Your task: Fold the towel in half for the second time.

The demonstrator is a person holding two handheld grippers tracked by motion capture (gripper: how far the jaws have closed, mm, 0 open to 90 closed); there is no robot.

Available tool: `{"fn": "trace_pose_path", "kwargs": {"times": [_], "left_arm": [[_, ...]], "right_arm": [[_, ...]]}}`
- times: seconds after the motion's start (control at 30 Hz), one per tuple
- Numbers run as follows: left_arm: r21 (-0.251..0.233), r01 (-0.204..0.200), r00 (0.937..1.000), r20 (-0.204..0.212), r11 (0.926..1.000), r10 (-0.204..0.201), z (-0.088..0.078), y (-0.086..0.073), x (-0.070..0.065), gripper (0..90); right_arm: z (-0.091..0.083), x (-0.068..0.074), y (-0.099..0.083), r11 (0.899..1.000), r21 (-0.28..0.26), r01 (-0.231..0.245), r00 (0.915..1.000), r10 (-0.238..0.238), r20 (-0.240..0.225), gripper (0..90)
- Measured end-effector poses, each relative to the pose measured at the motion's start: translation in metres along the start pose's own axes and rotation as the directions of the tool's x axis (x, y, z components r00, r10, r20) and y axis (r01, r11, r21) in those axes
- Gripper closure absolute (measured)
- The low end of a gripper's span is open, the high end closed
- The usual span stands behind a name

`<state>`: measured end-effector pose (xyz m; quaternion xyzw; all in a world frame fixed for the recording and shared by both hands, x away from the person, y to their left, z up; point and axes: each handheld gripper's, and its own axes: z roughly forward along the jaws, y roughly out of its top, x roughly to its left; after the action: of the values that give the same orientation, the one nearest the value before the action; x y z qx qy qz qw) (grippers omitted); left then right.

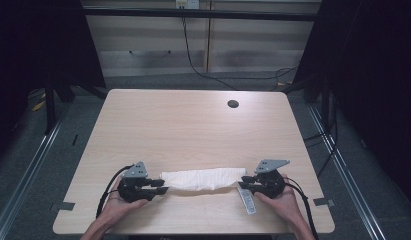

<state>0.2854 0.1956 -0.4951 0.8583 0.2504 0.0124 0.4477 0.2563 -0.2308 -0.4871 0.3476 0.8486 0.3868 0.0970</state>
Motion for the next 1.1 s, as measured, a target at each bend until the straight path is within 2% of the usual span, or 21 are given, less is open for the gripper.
{"fn": "trace_pose_path", "kwargs": {"times": [0.23,0.3,0.4,0.43,0.53,0.63,0.7,0.73,0.8,0.9,0.93,0.97,1.0,1.07,1.1], "left_arm": [[-0.071,0.050,0.9984,0.031,0.9962,-0.048,-0.012,0.004,0.003,55.6],[-0.082,0.071,0.9974,0.017,0.9941,-0.070,-0.015,0.005,0.006,54.2],[-0.091,0.090,0.9959,0.020,0.9918,-0.088,-0.017,0.006,0.007,51.4],[-0.090,0.096,0.9954,-0.001,0.9914,-0.096,-0.018,0.007,0.008,48.9],[-0.103,0.115,0.9928,-0.020,0.9880,-0.118,-0.022,0.009,0.010,43.8],[-0.117,0.146,0.9868,-0.054,0.9824,-0.153,-0.031,0.009,0.013,40.6],[-0.133,0.168,0.9802,-0.083,0.9768,-0.180,-0.040,0.008,0.014,38.6],[-0.139,0.168,0.9792,-0.090,0.9759,-0.182,-0.045,0.007,0.015,37.9],[-0.159,0.182,0.9734,-0.110,0.9703,-0.201,-0.055,0.003,0.016,36.4],[-0.155,0.178,0.9692,-0.143,0.9718,-0.200,-0.066,-0.002,0.020,34.4],[-0.147,0.171,0.9673,-0.163,0.9742,-0.194,-0.069,-0.004,0.022,34.4],[-0.147,0.171,0.9673,-0.163,0.9742,-0.194,-0.069,-0.004,0.022,34.2],[-0.152,0.177,0.9632,-0.176,0.9724,-0.203,-0.072,-0.006,0.024,34.2],[-0.163,0.196,0.9551,-0.192,0.9670,-0.226,-0.079,-0.011,0.028,33.1],[-0.163,0.196,0.9551,-0.192,0.9670,-0.226,-0.079,-0.011,0.028,32.5]], "right_arm": [[-0.012,0.003,-0.009,0.999,-0.022,-0.029,0.9995,0.029,-0.011,65.9],[-0.016,0.004,-0.010,0.998,-0.044,-0.045,0.9988,0.044,-0.022,63.9],[-0.021,0.005,-0.010,0.996,-0.074,-0.056,0.9983,0.055,-0.020,61.7],[-0.025,0.005,-0.009,0.993,-0.102,-0.066,0.9977,0.064,-0.023,60.0],[-0.030,0.003,-0.006,0.986,-0.140,-0.095,0.9955,0.094,-0.016,55.2],[-0.035,0.000,-0.004,0.976,-0.176,-0.129,0.9913,0.131,0.001,51.2],[-0.040,-0.003,-0.003,0.972,-0.190,-0.140,0.9891,0.146,0.018,47.8],[-0.042,-0.004,-0.004,0.969,-0.197,-0.149,0.9875,0.156,0.022,47.0],[-0.048,-0.005,-0.005,0.965,-0.209,-0.158,0.9851,0.169,0.034,45.8],[-0.056,-0.009,-0.011,0.953,-0.222,-0.208,0.9738,0.223,0.044,43.5],[-0.058,-0.011,-0.013,0.954,-0.216,-0.210,0.9723,0.227,0.057,42.6],[-0.058,-0.011,-0.013,0.954,-0.216,-0.210,0.9723,0.227,0.057,42.6],[-0.060,-0.012,-0.015,0.953,-0.211,-0.217,0.9694,0.236,0.069,41.7],[-0.067,-0.017,-0.024,0.938,-0.243,-0.246,0.9596,0.271,0.076,39.3],[-0.067,-0.017,-0.024,0.938,-0.243,-0.246,0.9596,0.271,0.076,39.3]]}}
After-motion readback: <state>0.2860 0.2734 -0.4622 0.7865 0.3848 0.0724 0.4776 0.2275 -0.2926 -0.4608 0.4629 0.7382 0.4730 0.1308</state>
